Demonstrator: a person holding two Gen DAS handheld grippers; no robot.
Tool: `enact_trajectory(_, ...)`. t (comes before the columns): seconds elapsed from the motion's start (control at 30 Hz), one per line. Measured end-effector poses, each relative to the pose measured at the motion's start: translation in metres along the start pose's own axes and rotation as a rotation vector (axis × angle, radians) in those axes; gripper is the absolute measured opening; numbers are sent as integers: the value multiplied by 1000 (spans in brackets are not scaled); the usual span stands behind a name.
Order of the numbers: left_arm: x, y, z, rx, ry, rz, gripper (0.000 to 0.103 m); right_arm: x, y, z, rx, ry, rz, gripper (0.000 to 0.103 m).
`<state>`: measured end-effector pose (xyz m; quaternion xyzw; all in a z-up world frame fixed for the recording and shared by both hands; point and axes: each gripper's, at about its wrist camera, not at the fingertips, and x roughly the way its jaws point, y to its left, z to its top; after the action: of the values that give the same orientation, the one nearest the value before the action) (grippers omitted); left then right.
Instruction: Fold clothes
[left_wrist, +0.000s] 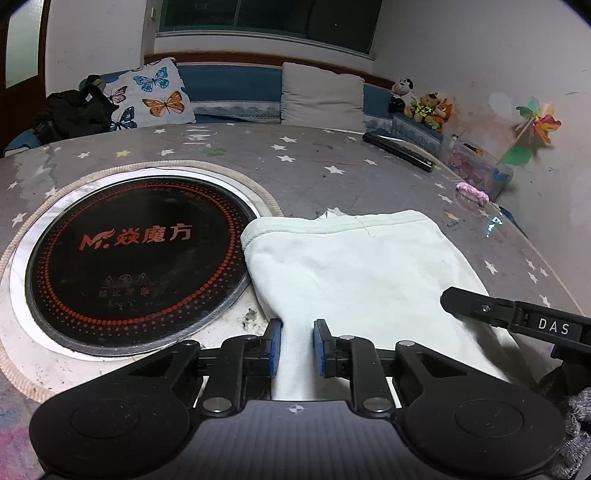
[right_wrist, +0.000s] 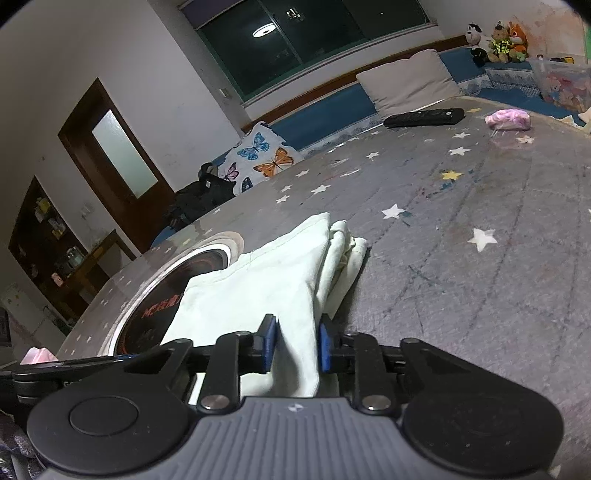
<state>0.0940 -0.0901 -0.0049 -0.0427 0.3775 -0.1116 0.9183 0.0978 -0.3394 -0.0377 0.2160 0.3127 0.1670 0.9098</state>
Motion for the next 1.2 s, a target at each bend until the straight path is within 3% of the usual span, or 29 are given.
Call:
enact_trajectory(0.27,-1,-3,-2,16,0,3,20,-2,2,-2,-28,3,-13,19)
enact_trajectory(0.4,-3,-8,-6,44,-9,15,39,-6,1,-2,-40,9,-22,26)
enact_trajectory(0.67,-6,-10,-14,98,-27,54,52,-24,2,-10,-112,-1,-61,35)
enact_trajectory(0.8,-7,-9,-16,98,-28,75,65,-36,6,-16,-168,-8,-100,43)
enact_trajectory(0.97,-11,-8,-21,103,-31,79,77,-54,16,-24,-217,-20,-114,46)
enact_trajectory(1.2,-16,-11,-32,134,-47,91,90,-70,38,-54,-398,-21,-150,55)
